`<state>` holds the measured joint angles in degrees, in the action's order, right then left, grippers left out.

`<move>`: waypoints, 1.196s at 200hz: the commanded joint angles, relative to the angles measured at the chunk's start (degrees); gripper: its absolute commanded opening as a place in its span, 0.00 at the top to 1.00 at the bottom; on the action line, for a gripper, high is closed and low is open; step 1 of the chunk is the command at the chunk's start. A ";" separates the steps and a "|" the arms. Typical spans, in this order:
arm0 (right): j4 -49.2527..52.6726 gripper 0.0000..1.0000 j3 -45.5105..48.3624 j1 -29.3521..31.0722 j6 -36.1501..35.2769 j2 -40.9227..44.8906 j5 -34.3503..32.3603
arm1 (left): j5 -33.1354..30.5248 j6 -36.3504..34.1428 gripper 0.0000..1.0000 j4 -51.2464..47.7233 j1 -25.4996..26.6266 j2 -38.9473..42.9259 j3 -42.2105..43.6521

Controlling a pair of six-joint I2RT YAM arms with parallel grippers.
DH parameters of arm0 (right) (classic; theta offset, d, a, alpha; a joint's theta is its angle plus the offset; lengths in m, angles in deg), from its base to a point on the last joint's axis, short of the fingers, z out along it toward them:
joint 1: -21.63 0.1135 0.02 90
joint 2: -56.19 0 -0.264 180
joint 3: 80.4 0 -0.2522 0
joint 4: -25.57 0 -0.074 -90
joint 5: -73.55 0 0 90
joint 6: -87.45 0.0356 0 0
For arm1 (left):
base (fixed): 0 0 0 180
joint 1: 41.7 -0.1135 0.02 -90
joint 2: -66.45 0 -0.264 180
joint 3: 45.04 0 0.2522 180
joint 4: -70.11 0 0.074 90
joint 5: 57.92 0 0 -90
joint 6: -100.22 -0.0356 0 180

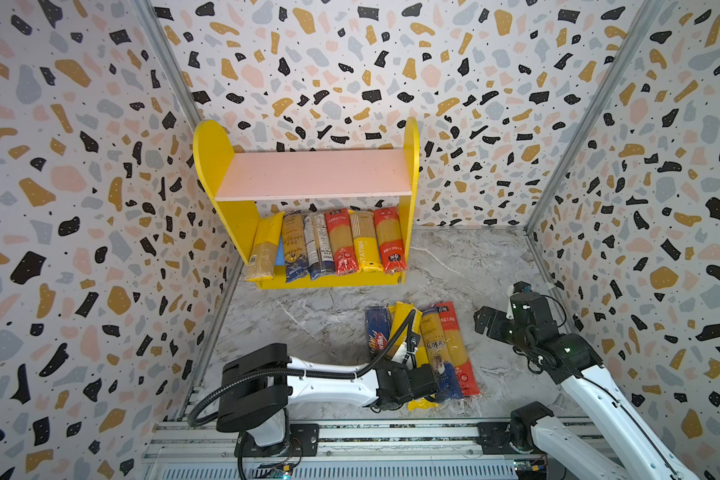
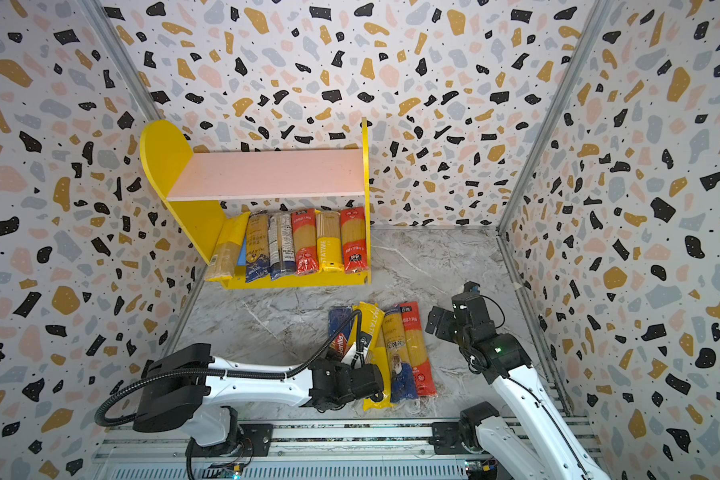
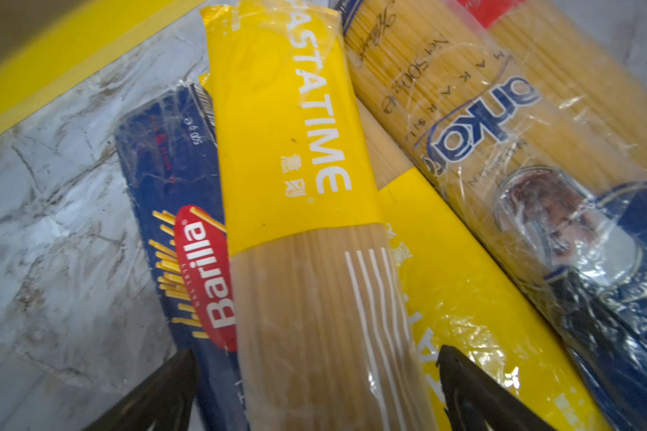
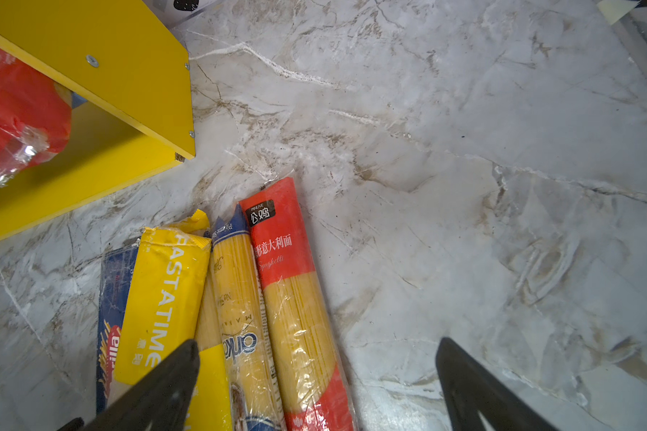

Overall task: Place and organize the pasta boxes and bags onto the shelf
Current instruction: 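Close the left gripper on the yellow PASTATIME bag lying on the table, then lift the PASTATIME bag with the left gripper and carry it toward the upper shelf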

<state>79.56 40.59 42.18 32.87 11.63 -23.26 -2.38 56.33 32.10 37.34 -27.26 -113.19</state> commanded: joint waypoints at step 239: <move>0.05 0.01 -1.98 -0.24 -1.57 -0.41 1.35 | -11.58 -4.49 1.00 -3.91 0.39 14.37 2.27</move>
<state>79.14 41.27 42.14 31.84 11.50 -22.00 -4.57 53.64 26.90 37.78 -18.91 -111.07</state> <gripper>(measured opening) 0.990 0.414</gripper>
